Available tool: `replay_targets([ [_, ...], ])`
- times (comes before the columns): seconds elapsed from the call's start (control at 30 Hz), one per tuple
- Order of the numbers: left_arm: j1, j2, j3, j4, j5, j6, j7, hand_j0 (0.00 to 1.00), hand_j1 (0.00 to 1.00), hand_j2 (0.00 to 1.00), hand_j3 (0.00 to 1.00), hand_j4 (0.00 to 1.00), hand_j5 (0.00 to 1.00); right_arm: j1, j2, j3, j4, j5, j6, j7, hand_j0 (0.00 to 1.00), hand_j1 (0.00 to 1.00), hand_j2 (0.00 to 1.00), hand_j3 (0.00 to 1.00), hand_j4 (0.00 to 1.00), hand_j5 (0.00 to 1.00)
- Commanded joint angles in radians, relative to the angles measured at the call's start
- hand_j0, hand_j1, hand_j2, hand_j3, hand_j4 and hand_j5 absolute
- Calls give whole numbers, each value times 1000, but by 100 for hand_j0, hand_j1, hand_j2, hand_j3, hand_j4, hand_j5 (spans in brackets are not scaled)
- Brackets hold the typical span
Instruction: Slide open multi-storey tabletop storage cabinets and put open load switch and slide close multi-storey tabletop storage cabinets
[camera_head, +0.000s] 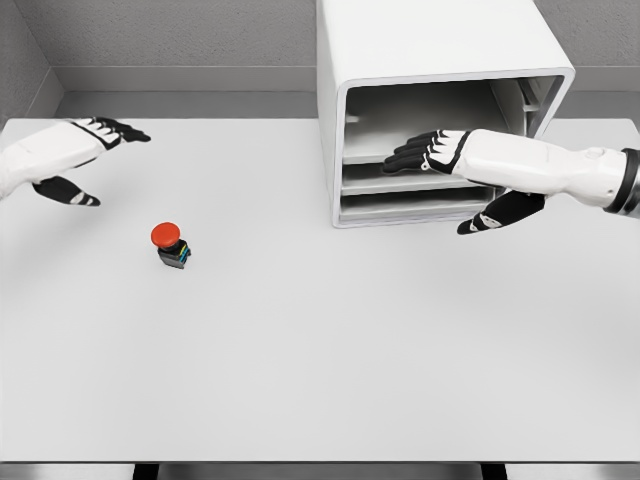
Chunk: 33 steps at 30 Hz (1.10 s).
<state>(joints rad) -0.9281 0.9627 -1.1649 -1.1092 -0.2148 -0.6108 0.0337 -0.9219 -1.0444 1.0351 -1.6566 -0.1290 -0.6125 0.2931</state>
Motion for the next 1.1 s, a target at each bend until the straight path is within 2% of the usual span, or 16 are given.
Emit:
replay_targets([
  [0.0, 0, 34, -19, -86, 31, 0, 0, 100, 100, 100, 100, 100, 100, 0, 0, -1, 0, -8, 2, -2, 100, 100, 100, 100, 100, 100],
  [0.13, 0, 93, -21, -158, 28, 0, 0, 100, 100, 100, 100, 100, 100, -3, 20, -1, 26, -9, 2, -8, 100, 100, 100, 100, 100, 100],
  [0.2, -5, 110, -19, -199, 15, 0, 0, 100, 100, 100, 100, 100, 100, -3, 21, 2, 70, -9, 2, -12, 100, 100, 100, 100, 100, 100],
  [0.33, -12, 110, -18, -248, -11, 0, -2, 100, 100, 100, 100, 100, 100, -6, 46, 7, 113, 46, 2, -5, 100, 100, 100, 100, 100, 100],
  [0.43, -5, 105, -19, -254, -18, 0, -2, 100, 100, 100, 100, 100, 100, -6, 53, 3, 113, 51, 2, -5, 100, 100, 100, 100, 100, 100],
  [0.47, -3, 105, -19, -255, -49, 0, -2, 100, 100, 100, 100, 100, 100, 1, 60, -12, 113, 51, 2, -5, 100, 100, 100, 100, 100, 100],
  [0.53, 0, 105, -29, -255, -66, 0, -2, 100, 100, 100, 100, 100, 100, 78, 66, -113, 110, 51, 2, 6, 100, 100, 100, 100, 100, 100],
  [0.63, 3, 100, -39, -288, -74, 0, -2, 100, 100, 100, 100, 100, 100, 86, 75, -121, 110, 51, 2, 14, 100, 100, 100, 100, 100, 100],
  [0.83, 31, 65, -45, -290, -74, 0, 0, 100, 100, 100, 100, 100, 100, 80, 76, -118, 113, 51, 2, 14, 100, 100, 100, 100, 100, 100],
  [0.97, 38, 73, -48, -290, -74, 0, 0, 100, 100, 100, 100, 100, 100, 75, 136, -109, 156, 94, 2, 23, 100, 100, 100, 100, 100, 100],
  [1.03, 48, 73, -50, -290, -75, 0, 0, 100, 100, 100, 100, 100, 100, 75, 139, -110, 181, 103, 2, 24, 100, 100, 100, 100, 100, 100],
  [1.07, 54, 68, -48, -288, -74, 0, 0, 100, 100, 100, 100, 100, 100, 71, 153, -110, 215, 104, 2, 24, 100, 100, 100, 100, 100, 100],
])
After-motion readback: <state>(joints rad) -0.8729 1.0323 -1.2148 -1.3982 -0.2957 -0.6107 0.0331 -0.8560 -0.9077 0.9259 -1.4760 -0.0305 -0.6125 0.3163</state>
